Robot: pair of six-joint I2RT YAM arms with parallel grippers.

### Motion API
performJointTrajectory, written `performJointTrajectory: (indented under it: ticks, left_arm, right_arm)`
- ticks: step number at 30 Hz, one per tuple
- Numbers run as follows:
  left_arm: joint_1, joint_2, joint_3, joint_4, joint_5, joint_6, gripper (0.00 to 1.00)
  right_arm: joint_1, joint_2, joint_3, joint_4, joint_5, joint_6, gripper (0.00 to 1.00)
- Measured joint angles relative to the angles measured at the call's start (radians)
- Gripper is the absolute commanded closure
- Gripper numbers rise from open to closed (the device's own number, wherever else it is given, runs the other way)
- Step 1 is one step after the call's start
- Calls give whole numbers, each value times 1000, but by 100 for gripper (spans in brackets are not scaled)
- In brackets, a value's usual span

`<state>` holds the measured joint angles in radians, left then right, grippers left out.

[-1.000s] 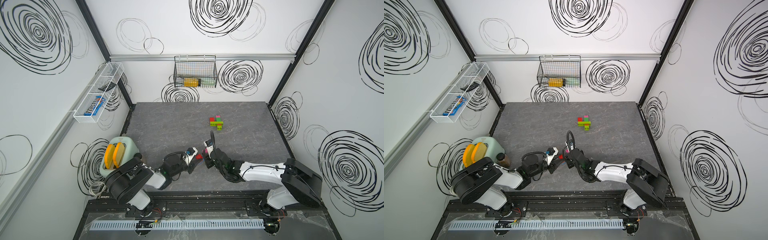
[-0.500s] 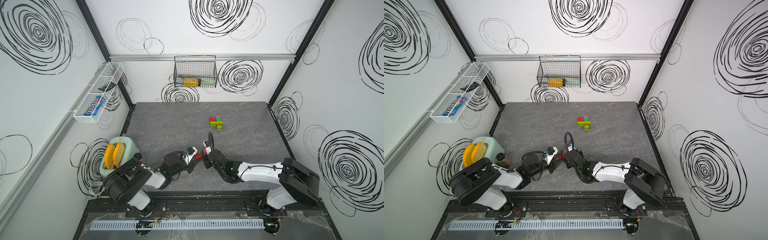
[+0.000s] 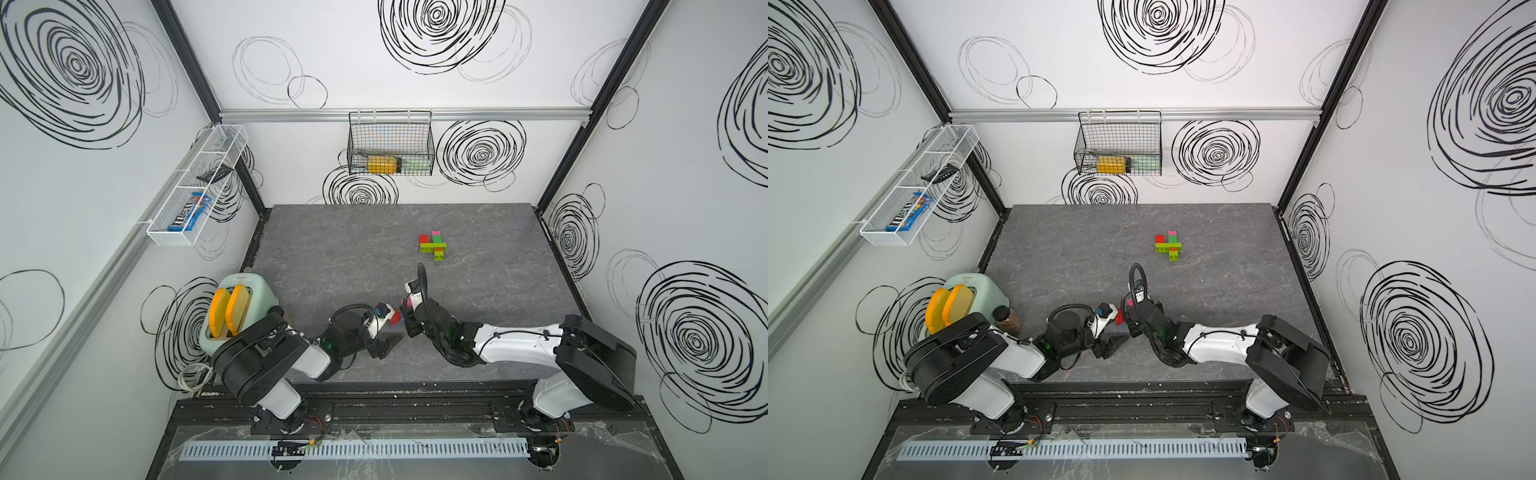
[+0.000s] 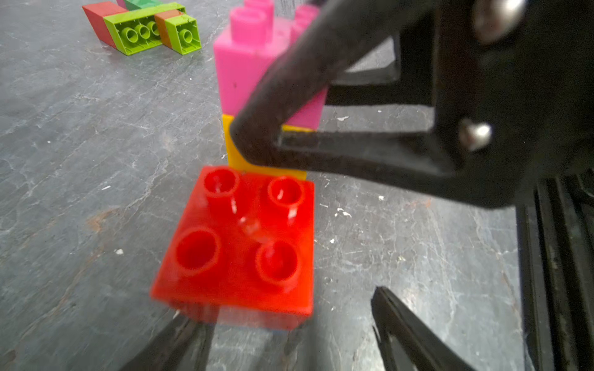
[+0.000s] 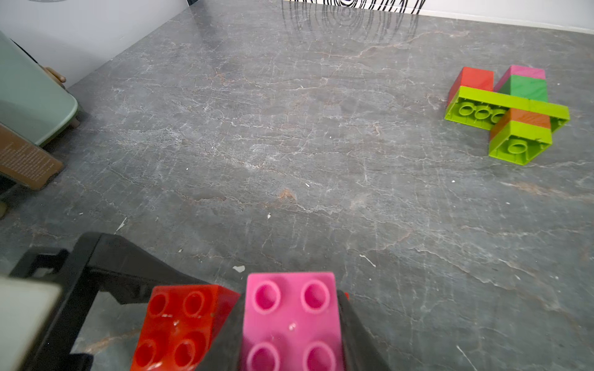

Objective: Assemble the number 4 with lego
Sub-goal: Assemble the lego brick with the lego brick.

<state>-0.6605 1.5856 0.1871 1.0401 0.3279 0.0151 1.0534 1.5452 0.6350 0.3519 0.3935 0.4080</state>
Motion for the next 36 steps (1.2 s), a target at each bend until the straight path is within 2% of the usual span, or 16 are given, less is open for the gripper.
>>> performJointTrajectory:
  ticks: [10, 14, 25, 33, 36]
  left_arm:
    - [58, 111, -78, 324, 34, 26, 35]
    - [61, 120, -81, 349, 48, 47, 37]
    - [78, 156, -74, 399, 36, 68, 61]
    - [81, 156, -74, 399, 34, 72, 65]
    - [81, 156, -74, 398, 34, 74, 72]
  right_arm:
    - [-6, 17, 15, 7, -26, 3, 100]
    - [-8, 30, 28, 10, -37, -1, 100]
    - [-11, 34, 33, 10, -49, -7, 100]
    - [-11, 34, 33, 10, -51, -9, 100]
    - [-11, 34, 33, 10, -51, -9, 100]
